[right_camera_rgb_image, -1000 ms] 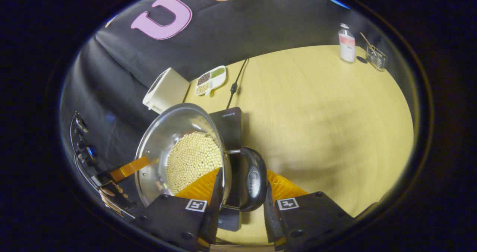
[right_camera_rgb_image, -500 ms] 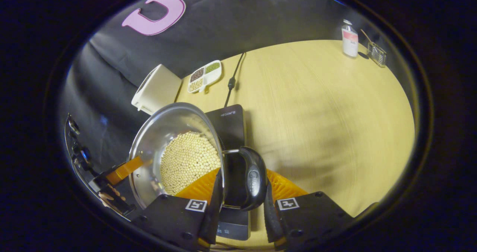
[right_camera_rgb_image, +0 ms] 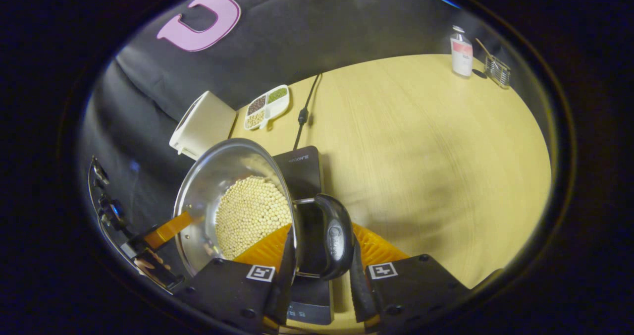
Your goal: First push the handle of the pot to place it horizontally, then grasp the pot with both hands and set it on the induction cooktop.
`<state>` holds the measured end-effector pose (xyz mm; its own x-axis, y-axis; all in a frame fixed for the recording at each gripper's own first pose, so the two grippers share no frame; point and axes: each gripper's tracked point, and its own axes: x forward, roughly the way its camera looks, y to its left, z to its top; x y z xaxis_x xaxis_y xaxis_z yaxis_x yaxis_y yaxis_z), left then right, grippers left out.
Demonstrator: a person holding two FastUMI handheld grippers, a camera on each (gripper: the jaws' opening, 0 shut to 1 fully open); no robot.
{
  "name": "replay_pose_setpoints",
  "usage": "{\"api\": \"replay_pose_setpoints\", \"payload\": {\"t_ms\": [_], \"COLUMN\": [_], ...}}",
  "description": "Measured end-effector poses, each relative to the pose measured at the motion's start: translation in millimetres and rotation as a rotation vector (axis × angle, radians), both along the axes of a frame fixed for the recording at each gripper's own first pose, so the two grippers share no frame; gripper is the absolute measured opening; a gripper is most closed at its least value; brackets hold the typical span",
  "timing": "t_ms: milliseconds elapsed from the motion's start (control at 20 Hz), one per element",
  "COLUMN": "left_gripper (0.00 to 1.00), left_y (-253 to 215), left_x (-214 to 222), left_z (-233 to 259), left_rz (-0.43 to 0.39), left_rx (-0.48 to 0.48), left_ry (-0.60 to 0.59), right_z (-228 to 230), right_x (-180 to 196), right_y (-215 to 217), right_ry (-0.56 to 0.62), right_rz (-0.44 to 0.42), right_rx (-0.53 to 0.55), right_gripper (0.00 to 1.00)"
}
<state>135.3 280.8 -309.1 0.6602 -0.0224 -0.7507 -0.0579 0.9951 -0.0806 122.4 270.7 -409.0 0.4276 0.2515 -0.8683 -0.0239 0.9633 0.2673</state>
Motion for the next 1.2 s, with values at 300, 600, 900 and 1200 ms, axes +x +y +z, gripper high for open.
{"api": "replay_pose_setpoints", "payload": {"t_ms": [300, 600, 900, 1200], "left_gripper": [0.59, 0.64, 0.98, 0.97], "left_y": [-0.1, 1.2, 17.4, 11.3], "left_x": [-1.2, 1.0, 0.9, -14.9], "left_z": [-2.5, -3.4, 21.3, 75.5], "left_rz": [-0.006, -0.005, 0.052, 0.072], "left_rx": [-0.005, 0.01, 0.065, 0.103], "left_ry": [0.002, 0.002, -0.095, -0.237], "right_z": [-0.3, -3.2, 34.2, 107.6], "right_x": [-0.8, -9.9, 16.9, 30.2], "right_y": [0.7, 3.0, -19.8, -71.7], "right_ry": [0.014, 0.073, -0.111, -0.372], "right_rz": [0.0, -0.026, -0.054, -0.126], "right_rx": [0.034, 0.111, 0.155, 0.168], "right_gripper": [0.53, 0.48, 0.93, 0.92]}}
